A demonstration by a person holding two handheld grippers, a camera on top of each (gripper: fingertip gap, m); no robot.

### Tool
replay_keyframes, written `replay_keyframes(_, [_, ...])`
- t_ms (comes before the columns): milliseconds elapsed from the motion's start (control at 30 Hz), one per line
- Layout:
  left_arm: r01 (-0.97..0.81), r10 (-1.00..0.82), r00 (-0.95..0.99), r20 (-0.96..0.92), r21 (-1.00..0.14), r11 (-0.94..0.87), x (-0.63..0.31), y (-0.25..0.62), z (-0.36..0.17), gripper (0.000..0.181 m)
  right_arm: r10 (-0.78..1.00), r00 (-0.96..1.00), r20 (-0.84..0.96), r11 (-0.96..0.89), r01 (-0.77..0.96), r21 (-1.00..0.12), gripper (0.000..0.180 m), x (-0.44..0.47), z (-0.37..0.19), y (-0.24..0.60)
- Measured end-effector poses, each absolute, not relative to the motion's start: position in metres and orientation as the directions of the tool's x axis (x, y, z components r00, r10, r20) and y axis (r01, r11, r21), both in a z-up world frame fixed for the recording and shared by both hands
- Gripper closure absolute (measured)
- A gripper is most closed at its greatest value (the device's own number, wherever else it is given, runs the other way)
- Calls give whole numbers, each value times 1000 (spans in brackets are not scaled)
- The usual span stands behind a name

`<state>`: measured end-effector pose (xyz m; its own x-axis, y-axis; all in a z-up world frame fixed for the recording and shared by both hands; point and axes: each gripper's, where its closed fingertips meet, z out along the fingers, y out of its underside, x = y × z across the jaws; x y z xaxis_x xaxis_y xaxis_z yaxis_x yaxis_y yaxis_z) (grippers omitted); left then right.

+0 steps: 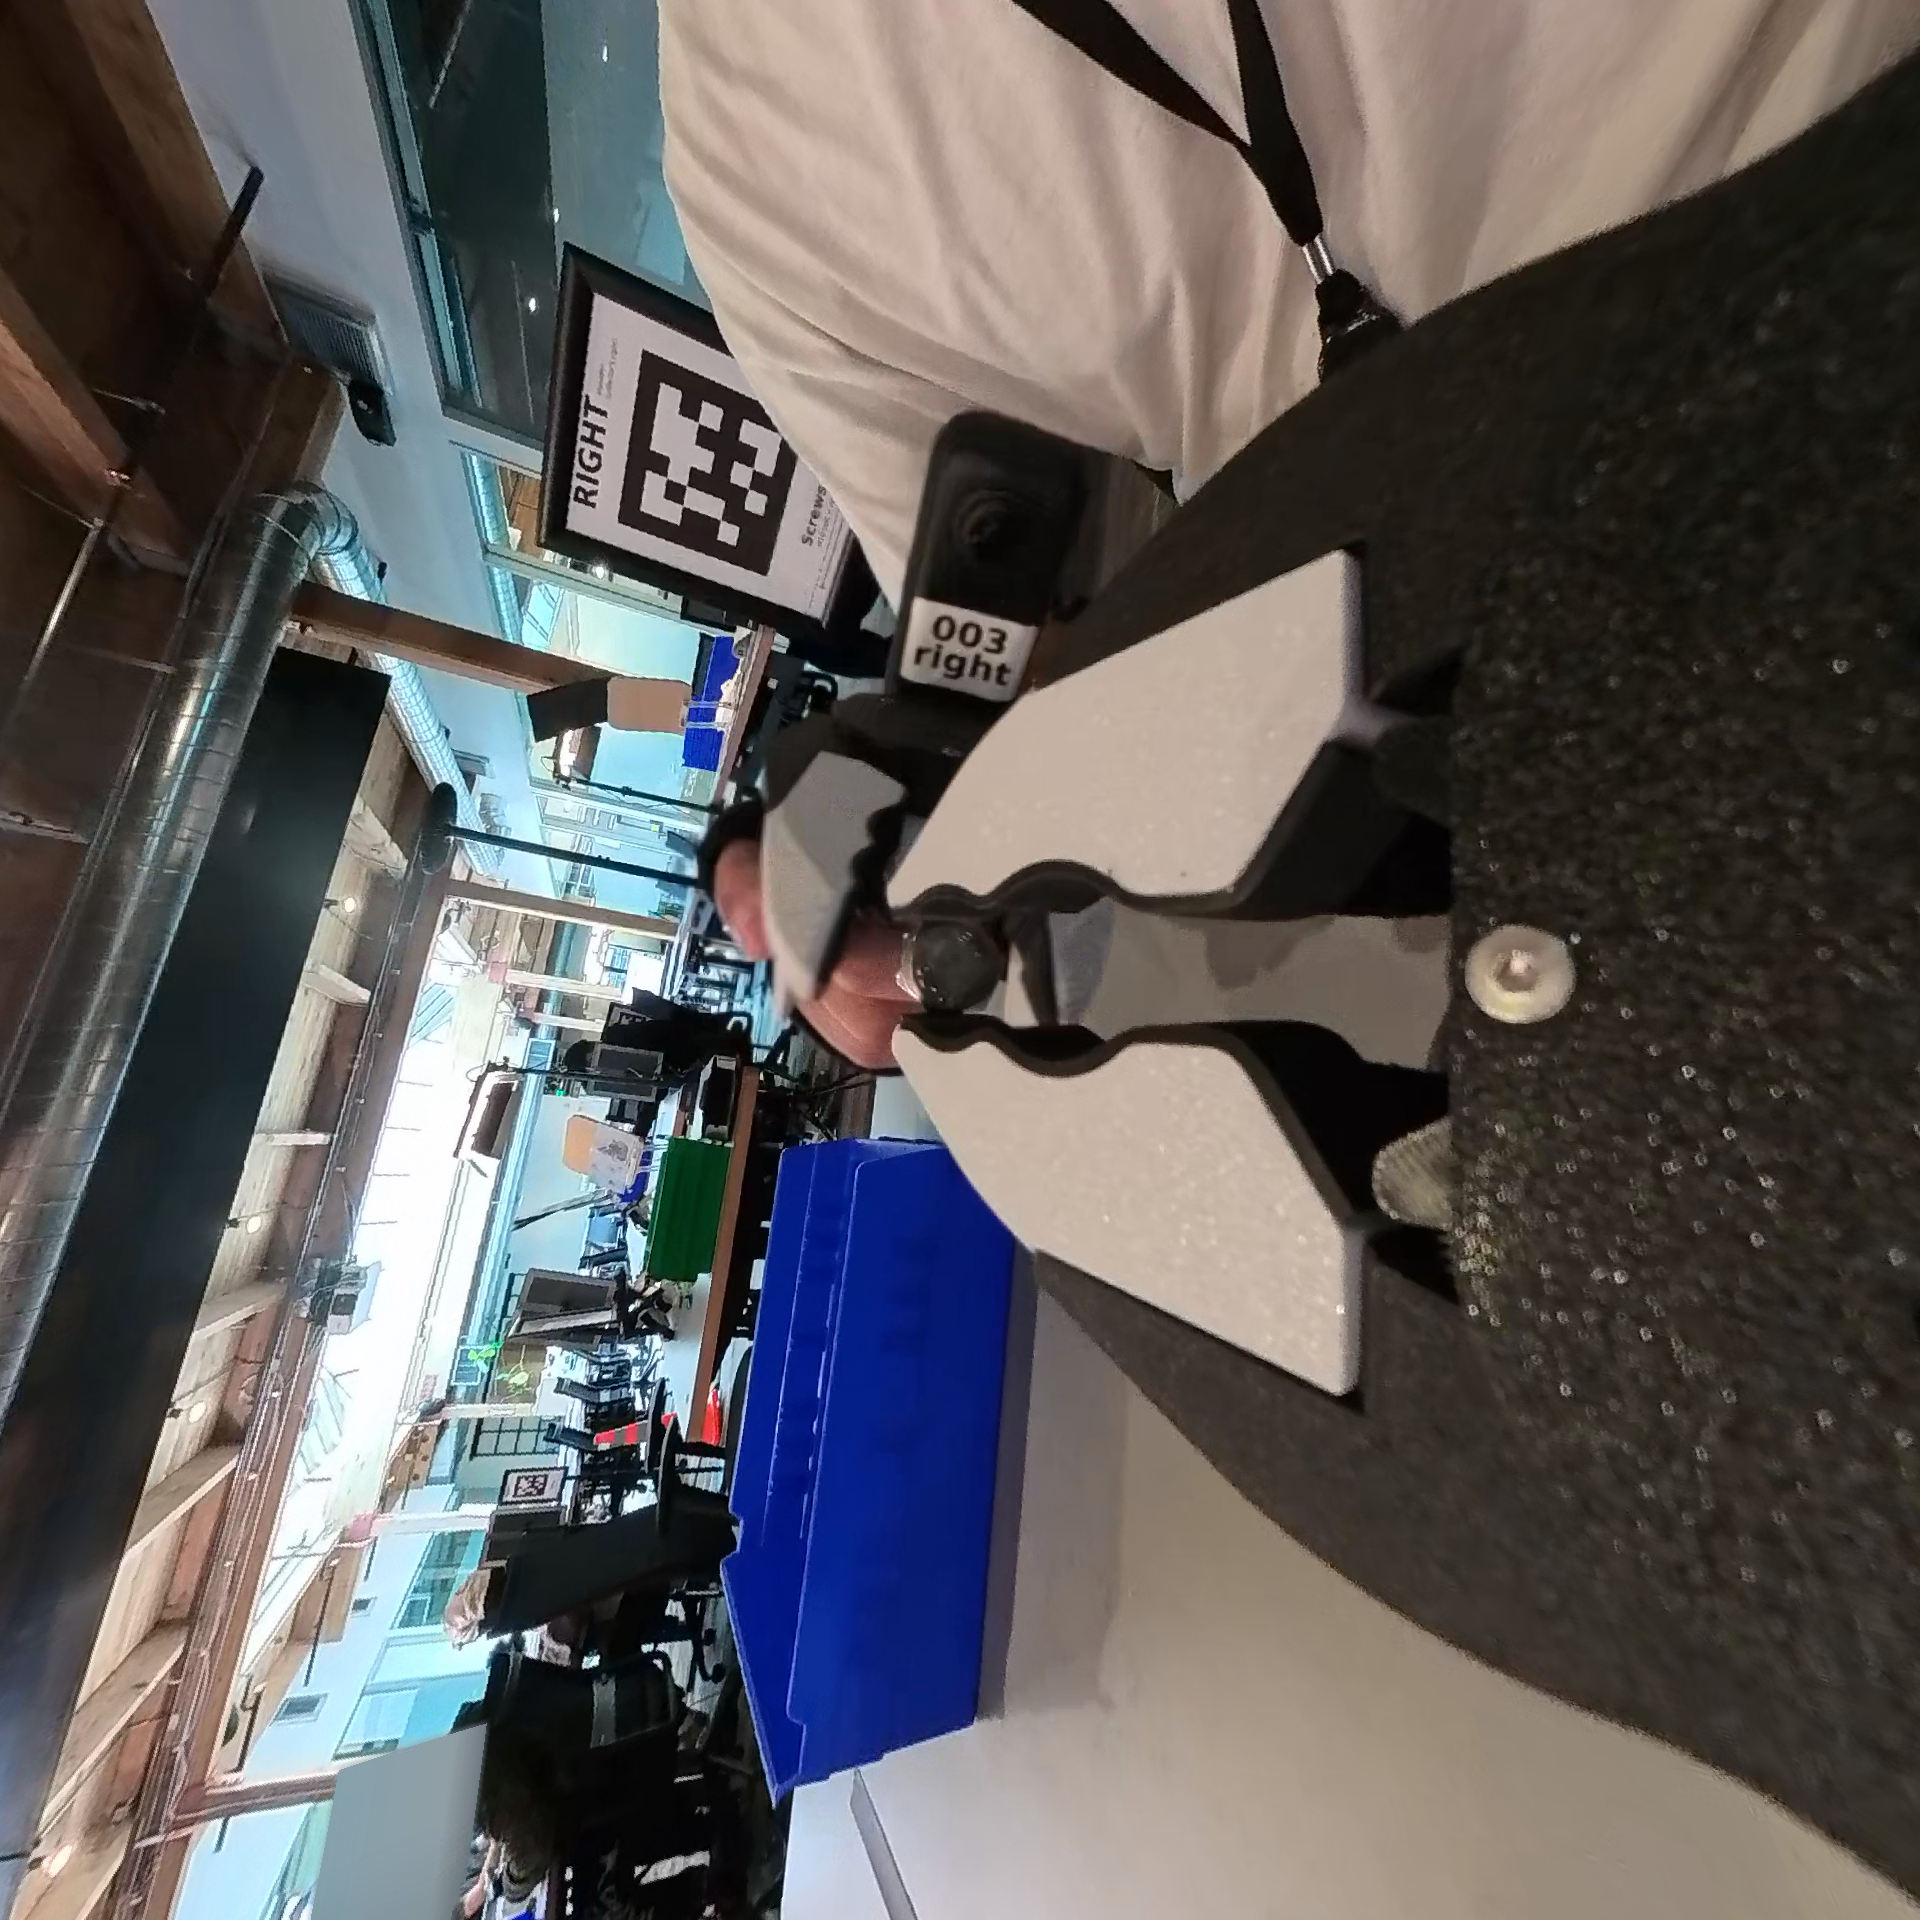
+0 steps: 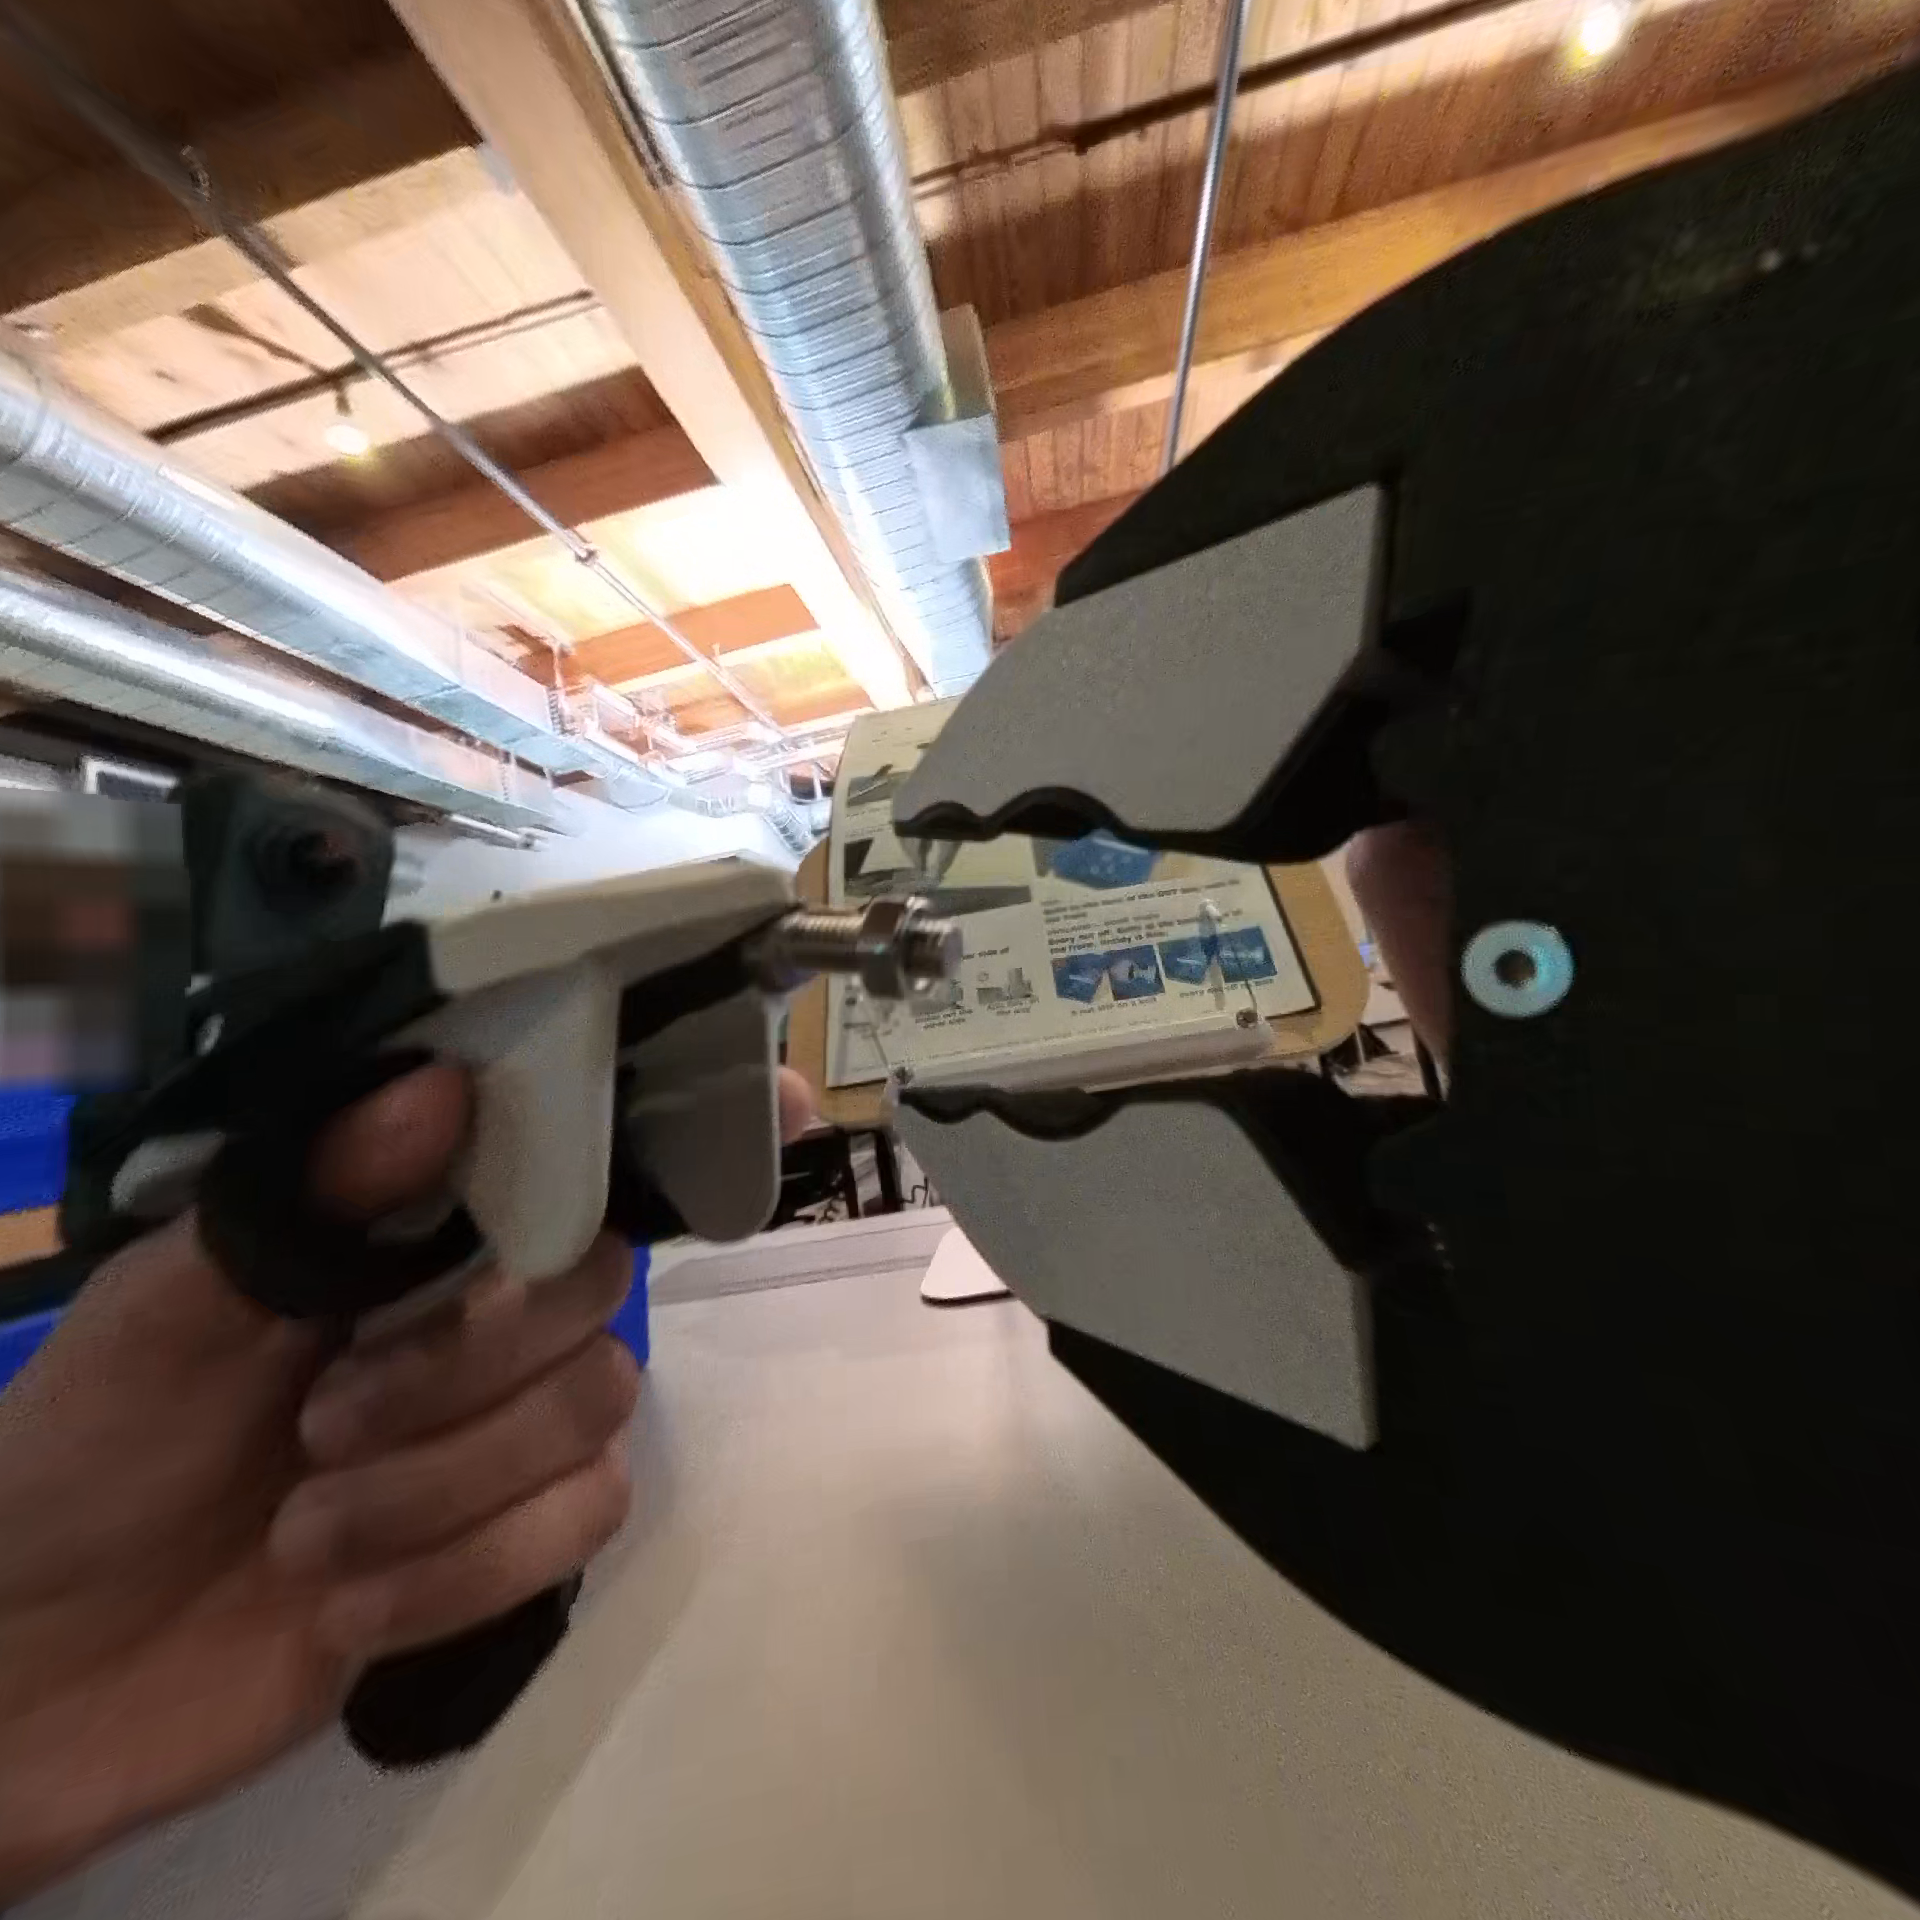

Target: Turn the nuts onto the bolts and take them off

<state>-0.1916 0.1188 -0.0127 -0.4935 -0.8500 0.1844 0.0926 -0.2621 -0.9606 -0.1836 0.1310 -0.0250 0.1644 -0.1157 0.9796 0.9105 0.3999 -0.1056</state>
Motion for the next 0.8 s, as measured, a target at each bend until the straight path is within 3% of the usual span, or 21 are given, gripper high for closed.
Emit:
replay_keyframes(33, [91, -848, -497, 185, -960, -263, -192, 118, -12, 165, -116, 163, 980, 405, 909, -103, 138, -186, -27, 131])
replay_keyframes(100, [91, -848, -498, 183, -961, -260, -193, 118, -12, 165, -113, 189, 975, 423, 897, -124, 161, -188, -25, 130])
replay_keyframes(133, [90, -846, -501, 181, -962, -259, -193, 117, -12, 165, -92, 217, 972, 439, 885, -156, 163, -188, -24, 129])
replay_keyframes(233, [100, -851, -497, 171, -962, -252, -194, 117, -10, 165, 154, 405, 901, 454, 781, -429, 162, -190, -25, 130])
replay_keyframes(300, [104, -853, -495, 168, -963, -250, -194, 117, -9, 164, 374, 532, 759, 412, 638, -651, 162, -192, -27, 129])
replay_keyframes(367, [104, -850, -499, 167, -963, -250, -195, 117, -9, 164, 609, 617, 498, 279, 421, -863, 162, -196, -29, 126])
replay_keyframes(433, [102, -852, -498, 163, -964, -245, -195, 116, -9, 165, 777, 599, 195, 89, 201, -975, 162, -198, -30, 123])
replay_keyframes(533, [102, -856, -491, 160, -965, -239, -193, 116, -10, 164, 859, 479, -181, -172, -64, -983, 162, -197, -26, 120])
replay_keyframes(700, [122, -886, -432, 170, -962, -244, -191, 129, -11, 165, 870, 443, -218, -110, -255, -961, 142, -189, -24, 113])
replay_keyframes(800, [133, -902, -393, 177, -960, -247, -191, 139, -10, 164, 821, 161, -548, -427, -463, -777, 136, -181, -29, 110])
